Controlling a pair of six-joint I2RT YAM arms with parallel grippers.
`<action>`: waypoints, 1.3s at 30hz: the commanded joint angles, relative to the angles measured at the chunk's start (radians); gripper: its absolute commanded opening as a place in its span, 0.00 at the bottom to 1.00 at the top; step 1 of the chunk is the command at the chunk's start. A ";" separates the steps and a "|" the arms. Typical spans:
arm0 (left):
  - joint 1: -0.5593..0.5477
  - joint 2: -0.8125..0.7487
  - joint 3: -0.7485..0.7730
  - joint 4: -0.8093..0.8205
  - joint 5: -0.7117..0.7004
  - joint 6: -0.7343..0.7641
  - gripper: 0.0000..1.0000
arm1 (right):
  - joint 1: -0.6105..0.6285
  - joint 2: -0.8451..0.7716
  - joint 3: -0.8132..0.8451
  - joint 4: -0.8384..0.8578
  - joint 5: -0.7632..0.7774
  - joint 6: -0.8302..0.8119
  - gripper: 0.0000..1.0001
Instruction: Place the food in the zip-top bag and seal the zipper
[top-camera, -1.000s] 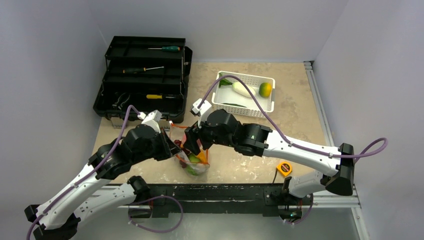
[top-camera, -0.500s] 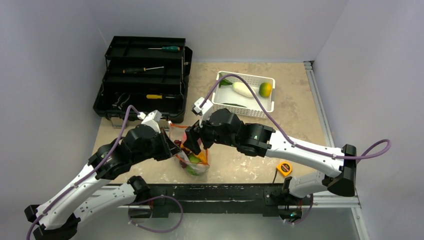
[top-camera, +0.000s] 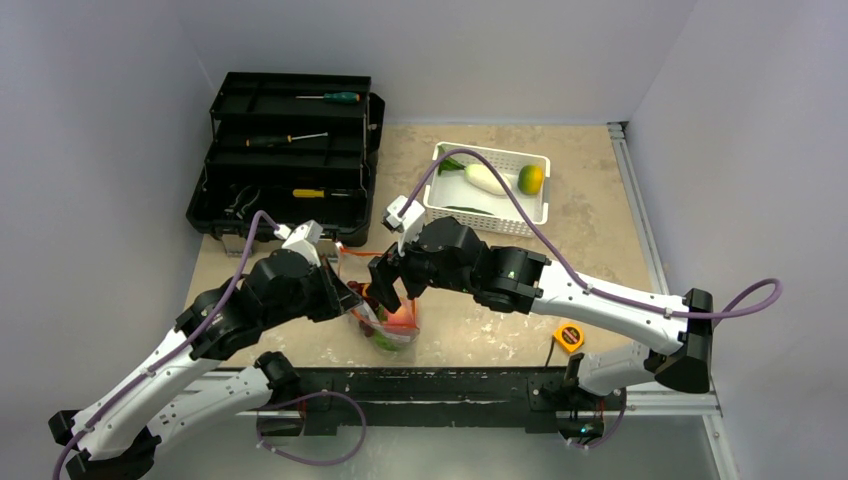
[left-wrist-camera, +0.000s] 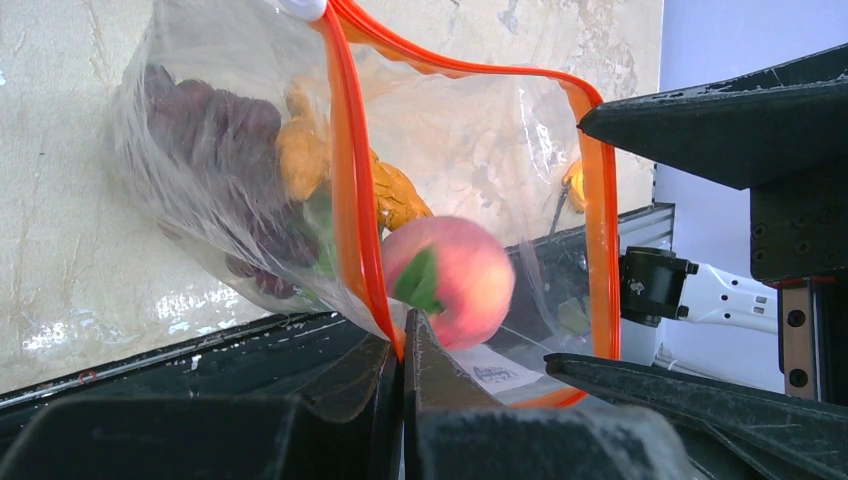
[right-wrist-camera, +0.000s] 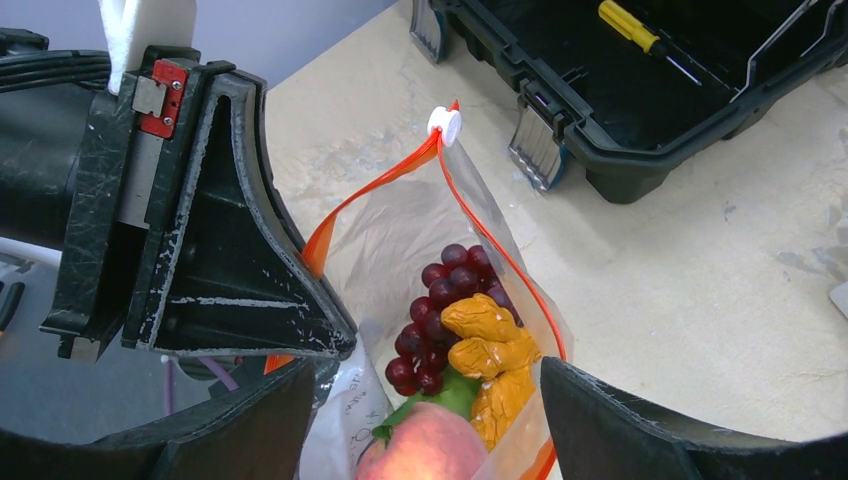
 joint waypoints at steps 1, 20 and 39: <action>-0.003 -0.004 0.009 0.036 -0.002 -0.003 0.00 | 0.007 -0.044 0.044 0.035 0.005 -0.016 0.82; -0.003 -0.005 0.009 0.027 -0.006 -0.001 0.00 | -0.129 -0.116 0.158 0.051 0.269 -0.116 0.81; -0.004 -0.005 0.000 0.014 0.011 -0.005 0.00 | -0.680 0.567 0.383 0.012 0.378 -0.368 0.85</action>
